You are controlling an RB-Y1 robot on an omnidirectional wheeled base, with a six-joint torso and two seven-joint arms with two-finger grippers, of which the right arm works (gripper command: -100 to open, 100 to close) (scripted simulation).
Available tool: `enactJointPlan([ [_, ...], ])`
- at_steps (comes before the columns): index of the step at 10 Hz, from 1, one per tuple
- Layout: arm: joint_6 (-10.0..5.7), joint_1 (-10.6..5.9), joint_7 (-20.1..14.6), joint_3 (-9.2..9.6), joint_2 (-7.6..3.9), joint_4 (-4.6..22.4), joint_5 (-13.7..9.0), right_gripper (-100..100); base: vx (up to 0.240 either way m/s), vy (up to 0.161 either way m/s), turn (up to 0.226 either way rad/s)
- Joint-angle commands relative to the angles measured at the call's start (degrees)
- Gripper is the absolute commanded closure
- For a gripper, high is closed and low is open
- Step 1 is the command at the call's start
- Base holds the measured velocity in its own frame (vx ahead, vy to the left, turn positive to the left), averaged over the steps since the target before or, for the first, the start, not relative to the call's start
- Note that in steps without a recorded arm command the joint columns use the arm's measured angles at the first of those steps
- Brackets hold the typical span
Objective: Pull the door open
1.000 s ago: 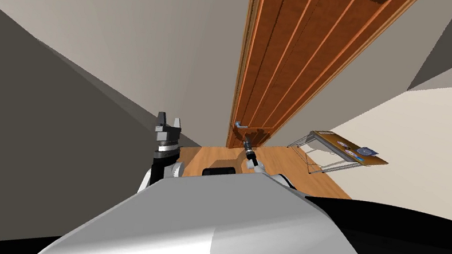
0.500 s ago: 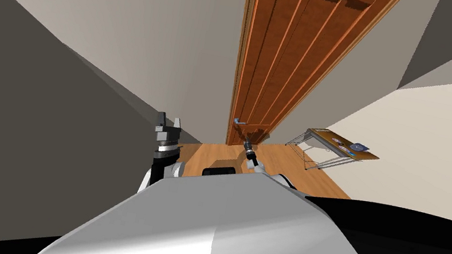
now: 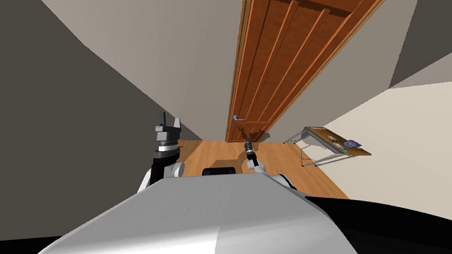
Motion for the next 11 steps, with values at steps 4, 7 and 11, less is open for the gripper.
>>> enactJointPlan([
  [4, -0.16, 0.09, -0.09, -0.29, -0.18, 0.23, -0.14, -100, -0.2, -0.029, 0.033],
  [7, -0.29, 0.23, -0.18, -0.58, -0.36, 0.41, -0.28, -100, -0.197, -0.06, 0.044],
  [11, -0.49, 0.43, -0.3, -1.01, -0.62, 0.65, -0.48, -100, -0.213, -0.069, 0.048],
])
